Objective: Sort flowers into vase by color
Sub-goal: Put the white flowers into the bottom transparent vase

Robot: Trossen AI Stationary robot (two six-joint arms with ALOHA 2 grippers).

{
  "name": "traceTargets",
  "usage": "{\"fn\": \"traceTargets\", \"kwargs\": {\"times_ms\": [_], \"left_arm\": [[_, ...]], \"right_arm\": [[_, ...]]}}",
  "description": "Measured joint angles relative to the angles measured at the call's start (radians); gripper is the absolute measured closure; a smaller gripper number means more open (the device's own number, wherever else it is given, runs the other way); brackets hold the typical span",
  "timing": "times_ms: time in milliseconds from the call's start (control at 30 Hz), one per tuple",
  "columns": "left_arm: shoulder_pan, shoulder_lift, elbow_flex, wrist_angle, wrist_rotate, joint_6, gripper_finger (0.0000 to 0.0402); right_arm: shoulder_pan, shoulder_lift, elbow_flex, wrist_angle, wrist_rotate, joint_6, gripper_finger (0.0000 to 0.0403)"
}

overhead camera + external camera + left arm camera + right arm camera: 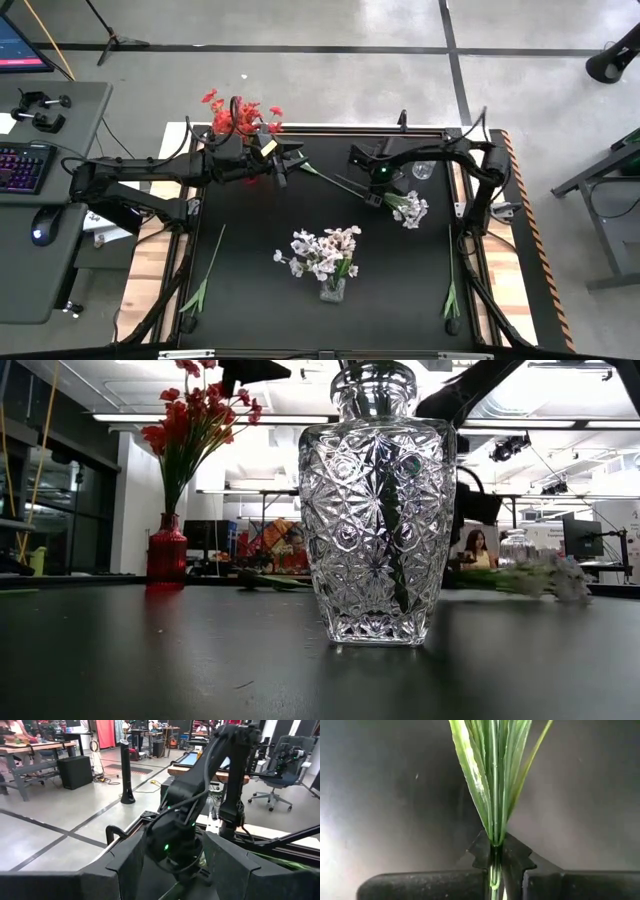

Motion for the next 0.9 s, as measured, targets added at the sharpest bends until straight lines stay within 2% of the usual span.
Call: {"fn": "traceTargets", "kwargs": {"times_ms": [400, 633, 900], "left_arm": [[0.0, 0.0, 0.0, 0.007, 0.013, -0.013, 0.0213], [0.0, -0.016, 0.0, 0.106, 0.107, -0.03, 0.0213], [0.005, -0.06, 0.0, 0.229, 0.109, -0.027, 0.0213]], "right_arm": [[-0.022, -0.239, 0.002, 0.004, 0.061, 0.0, 0.0393], [0.016, -0.418, 0.005, 0.32, 0.221, 0.001, 0.0394], [0.071, -0.517, 0.005, 0.674, 0.221, 0.0, 0.0394]]}}
